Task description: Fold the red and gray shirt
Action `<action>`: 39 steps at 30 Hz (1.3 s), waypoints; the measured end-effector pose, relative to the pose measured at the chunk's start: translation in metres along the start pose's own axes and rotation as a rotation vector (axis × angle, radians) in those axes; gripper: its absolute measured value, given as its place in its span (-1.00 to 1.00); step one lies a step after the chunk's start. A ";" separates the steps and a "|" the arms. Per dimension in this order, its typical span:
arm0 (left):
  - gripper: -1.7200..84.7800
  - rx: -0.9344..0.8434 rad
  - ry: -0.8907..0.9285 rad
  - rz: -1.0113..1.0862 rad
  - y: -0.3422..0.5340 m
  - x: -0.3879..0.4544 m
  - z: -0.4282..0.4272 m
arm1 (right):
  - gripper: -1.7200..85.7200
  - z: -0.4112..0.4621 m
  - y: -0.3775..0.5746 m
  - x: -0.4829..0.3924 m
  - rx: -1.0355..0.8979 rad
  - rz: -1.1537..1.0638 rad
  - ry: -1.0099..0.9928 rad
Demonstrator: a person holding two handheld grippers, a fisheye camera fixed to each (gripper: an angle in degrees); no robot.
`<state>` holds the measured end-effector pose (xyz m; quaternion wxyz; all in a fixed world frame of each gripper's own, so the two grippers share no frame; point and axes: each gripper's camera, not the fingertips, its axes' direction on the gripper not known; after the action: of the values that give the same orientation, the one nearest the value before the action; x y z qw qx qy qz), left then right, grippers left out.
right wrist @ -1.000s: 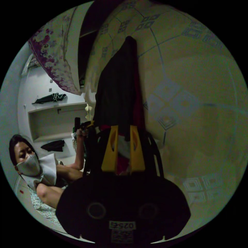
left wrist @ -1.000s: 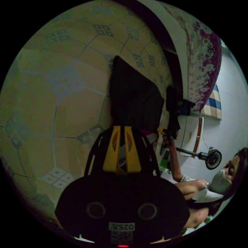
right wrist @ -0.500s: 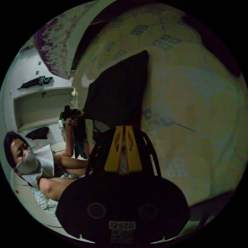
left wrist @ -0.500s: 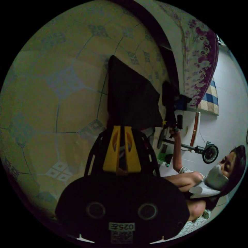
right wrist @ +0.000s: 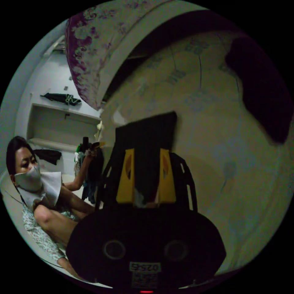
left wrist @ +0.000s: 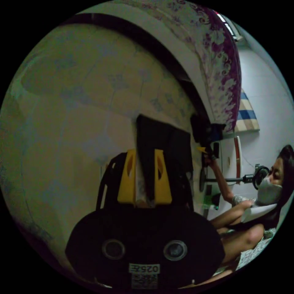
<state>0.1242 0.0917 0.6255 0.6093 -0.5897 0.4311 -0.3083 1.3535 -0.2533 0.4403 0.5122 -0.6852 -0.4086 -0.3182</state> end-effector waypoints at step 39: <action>-0.99 -0.210 -0.106 0.339 -0.109 0.072 0.061 | -0.94 0.033 -0.035 -0.093 -0.053 -0.345 0.089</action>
<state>0.2245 0.0435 0.7176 0.6095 -0.5845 0.5212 -0.1234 1.2795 -0.2385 0.3673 0.4492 -0.6035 -0.4886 -0.4419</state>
